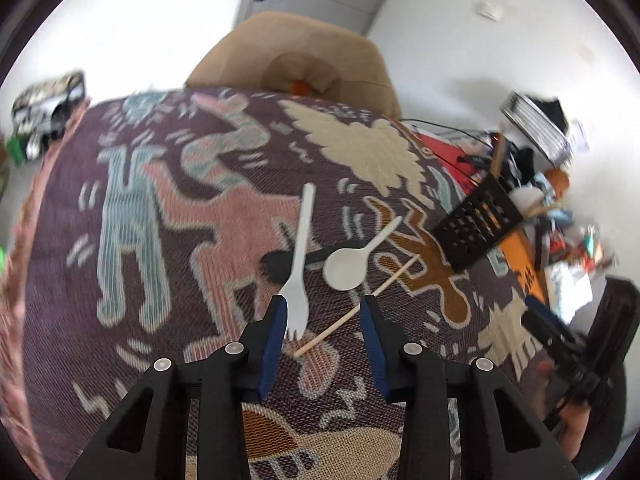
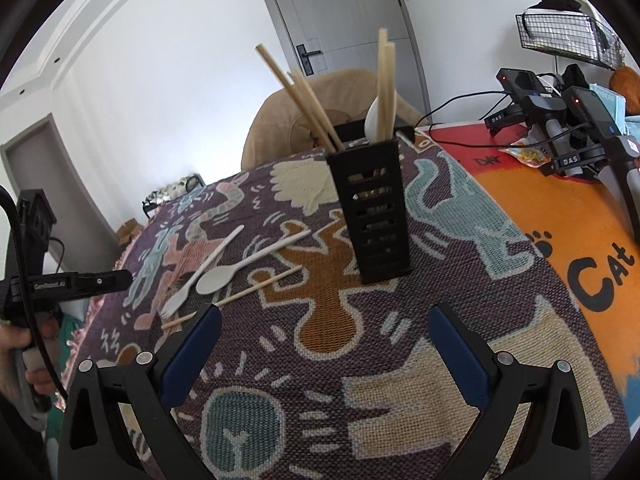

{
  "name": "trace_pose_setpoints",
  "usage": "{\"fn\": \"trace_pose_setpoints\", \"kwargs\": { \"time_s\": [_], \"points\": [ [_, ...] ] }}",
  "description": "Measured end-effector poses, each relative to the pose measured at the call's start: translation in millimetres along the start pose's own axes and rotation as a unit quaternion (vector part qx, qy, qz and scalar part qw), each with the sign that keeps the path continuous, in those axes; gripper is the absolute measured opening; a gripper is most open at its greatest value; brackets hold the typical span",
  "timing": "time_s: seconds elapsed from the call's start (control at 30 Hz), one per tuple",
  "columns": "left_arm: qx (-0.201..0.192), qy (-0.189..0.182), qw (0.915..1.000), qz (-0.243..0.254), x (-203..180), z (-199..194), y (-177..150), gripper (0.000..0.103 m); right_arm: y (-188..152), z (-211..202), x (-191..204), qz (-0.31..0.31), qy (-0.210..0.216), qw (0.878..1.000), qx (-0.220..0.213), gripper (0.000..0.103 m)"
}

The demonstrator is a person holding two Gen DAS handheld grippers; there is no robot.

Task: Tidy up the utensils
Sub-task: 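Move both grippers back down to the utensils on the blanket, then close the left gripper on the white plastic fork's handle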

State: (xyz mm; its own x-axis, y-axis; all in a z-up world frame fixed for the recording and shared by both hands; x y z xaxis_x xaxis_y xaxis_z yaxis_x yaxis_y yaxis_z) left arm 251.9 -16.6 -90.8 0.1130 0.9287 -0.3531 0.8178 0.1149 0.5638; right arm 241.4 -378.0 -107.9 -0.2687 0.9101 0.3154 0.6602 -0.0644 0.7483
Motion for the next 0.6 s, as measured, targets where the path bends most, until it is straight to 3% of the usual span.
{"fn": "trace_pose_setpoints", "kwargs": {
  "time_s": [0.23,0.6],
  "points": [
    [0.013,-0.016,0.9959,-0.088,16.3,15.1,-15.4,0.038,-2.7,3.7,3.3,0.001,0.003,1.0,0.006,0.103],
    [0.034,-0.013,0.9857,-0.165,25.6,44.0,-28.0,0.037,-2.8,0.8,-11.0,0.022,0.009,1.0,0.0,0.103]
  ]
}}
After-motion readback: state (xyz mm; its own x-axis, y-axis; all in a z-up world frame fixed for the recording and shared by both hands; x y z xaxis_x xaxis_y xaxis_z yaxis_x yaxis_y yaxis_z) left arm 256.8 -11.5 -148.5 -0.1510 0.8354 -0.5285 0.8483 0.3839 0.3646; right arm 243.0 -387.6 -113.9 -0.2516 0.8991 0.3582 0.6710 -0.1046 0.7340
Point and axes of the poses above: each gripper's, at about its wrist camera, not at the fingertips, and z roughly the way its jaws point, x to its left, y to its top, the point moved 6 cm from there along z, roughly the way its jaws point, and after that the axes turned 1 degree about z, right-handed, at the moved point
